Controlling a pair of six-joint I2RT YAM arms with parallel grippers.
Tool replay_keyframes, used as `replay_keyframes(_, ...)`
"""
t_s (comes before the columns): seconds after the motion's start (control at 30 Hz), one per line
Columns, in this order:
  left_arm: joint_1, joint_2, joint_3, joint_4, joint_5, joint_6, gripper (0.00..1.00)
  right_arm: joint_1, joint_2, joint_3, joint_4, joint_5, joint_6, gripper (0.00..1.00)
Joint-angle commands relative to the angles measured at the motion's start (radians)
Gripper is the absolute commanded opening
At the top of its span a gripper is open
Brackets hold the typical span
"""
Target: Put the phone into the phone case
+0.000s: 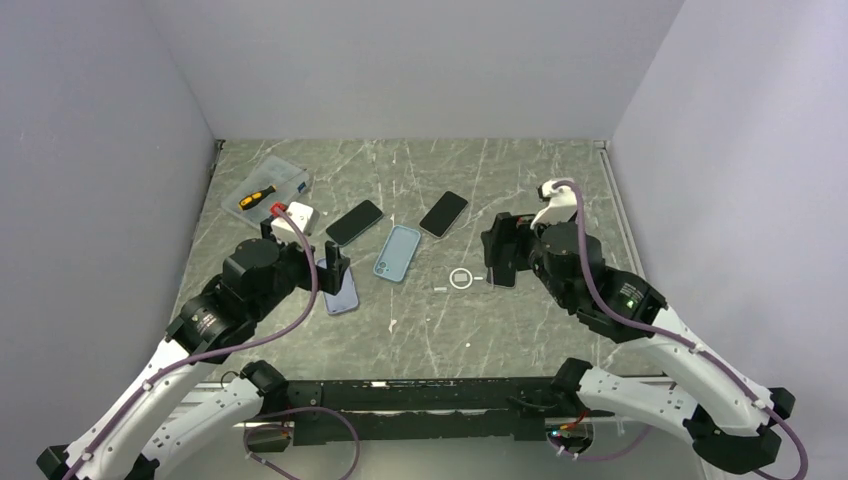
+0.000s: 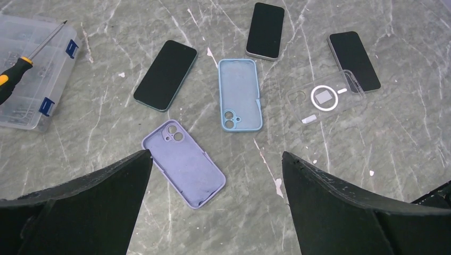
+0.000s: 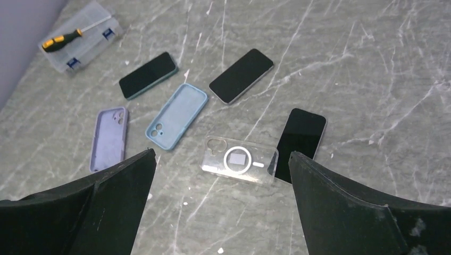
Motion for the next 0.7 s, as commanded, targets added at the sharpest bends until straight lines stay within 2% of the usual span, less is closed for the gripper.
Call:
replay_keyframes(0.0, -0.001, -0.011, 0.000, 0.021, -0.021, 0.001, 0.99, 0.001, 0.023, 0.081, -0.050, 0.043, 0.034, 1.00)
replay_keyframes(0.3, 0.000, -0.006, 0.009, 0.007, -0.011, -0.003, 0.99, 0.001, 0.099, 0.123, -0.060, -0.037, -0.050, 1.00)
replay_keyframes(0.5, 0.002, -0.014, 0.010, 0.007, 0.002, -0.001, 0.99, -0.001, 0.249, 0.194, -0.151, -0.057, -0.102, 1.00)
replay_keyframes(0.67, 0.003, -0.013, 0.014, -0.011, -0.020, 0.001, 0.99, -0.003, 0.365, 0.218, -0.179, -0.146, -0.171, 1.00)
